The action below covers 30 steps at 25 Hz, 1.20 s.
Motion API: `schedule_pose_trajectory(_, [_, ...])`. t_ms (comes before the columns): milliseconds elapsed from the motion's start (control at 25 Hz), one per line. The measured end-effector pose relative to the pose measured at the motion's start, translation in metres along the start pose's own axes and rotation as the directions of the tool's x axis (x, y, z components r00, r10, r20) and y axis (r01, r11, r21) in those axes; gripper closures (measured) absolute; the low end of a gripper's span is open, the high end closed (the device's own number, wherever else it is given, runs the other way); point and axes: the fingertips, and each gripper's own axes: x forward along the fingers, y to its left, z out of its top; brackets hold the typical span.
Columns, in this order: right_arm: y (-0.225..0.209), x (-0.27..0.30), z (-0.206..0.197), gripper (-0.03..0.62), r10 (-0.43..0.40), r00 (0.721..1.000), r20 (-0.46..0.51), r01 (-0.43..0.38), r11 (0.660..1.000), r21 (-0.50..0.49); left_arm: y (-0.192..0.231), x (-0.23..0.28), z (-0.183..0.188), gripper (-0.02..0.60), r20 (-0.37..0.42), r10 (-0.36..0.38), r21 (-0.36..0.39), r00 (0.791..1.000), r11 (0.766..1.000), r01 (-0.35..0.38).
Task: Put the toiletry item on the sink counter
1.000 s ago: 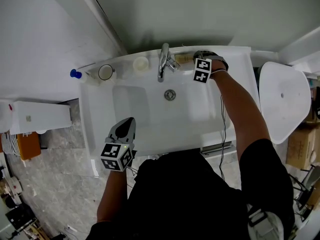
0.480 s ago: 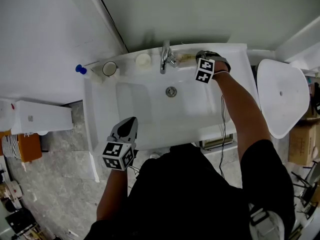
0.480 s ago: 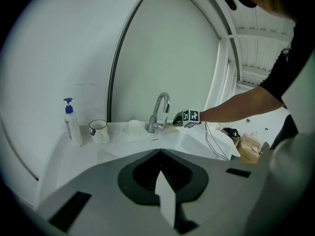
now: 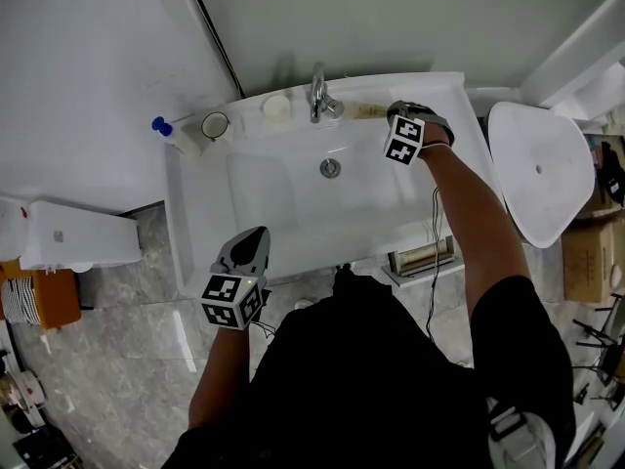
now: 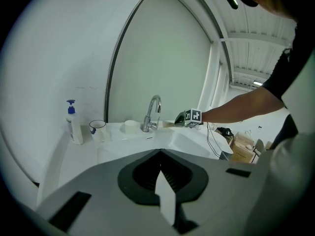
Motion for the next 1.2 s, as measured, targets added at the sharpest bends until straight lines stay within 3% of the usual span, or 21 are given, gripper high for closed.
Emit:
schedule_pose_trajectory(240, [0.024, -0.047, 0.002, 0.585, -0.024, 0.999, 0.024, 0.022, 0.996, 0.085, -0.010, -0.026, -0.014, 0.584, 0.015, -0.035, 0.013, 0.999, 0.999, 0.035])
schedule_pose_trajectory(440, [0.046, -0.098, 0.011, 0.585, -0.056, 0.994, 0.095, 0.025, 0.953, 0.302, -0.018, -0.046, -0.027, 0.585, 0.022, -0.063, 0.024, 0.998, 0.998, 0.063])
schedule_pose_trajectory(600, [0.068, -0.147, 0.014, 0.585, -0.103, 0.980, 0.172, -0.008, 0.839, 0.545, -0.023, -0.062, -0.035, 0.584, 0.031, -0.077, 0.033, 0.997, 0.997, 0.076])
schedule_pose_trajectory(800, [0.106, -0.195, 0.011, 0.586, -0.171, 0.943, 0.286, -0.122, 0.621, 0.774, -0.032, -0.074, -0.043, 0.585, 0.028, -0.104, 0.058, 0.994, 0.993, 0.102])
schedule_pose_trajectory(880, [0.117, -0.214, 0.013, 0.585, -0.199, 0.925, 0.323, -0.165, 0.555, 0.815, -0.038, -0.075, -0.046, 0.584, 0.021, -0.124, 0.068, 0.992, 0.990, 0.122])
schedule_pose_trajectory(1040, [0.139, -0.251, 0.019, 0.585, -0.252, 0.896, 0.366, -0.216, 0.474, 0.854, -0.057, -0.073, -0.055, 0.585, -0.002, -0.171, 0.085, 0.985, 0.982, 0.171])
schedule_pose_trajectory(1200, [0.160, -0.279, 0.018, 0.585, -0.273, 0.879, 0.391, -0.254, 0.427, 0.868, -0.079, -0.072, -0.065, 0.584, -0.027, -0.207, 0.101, 0.978, 0.973, 0.208])
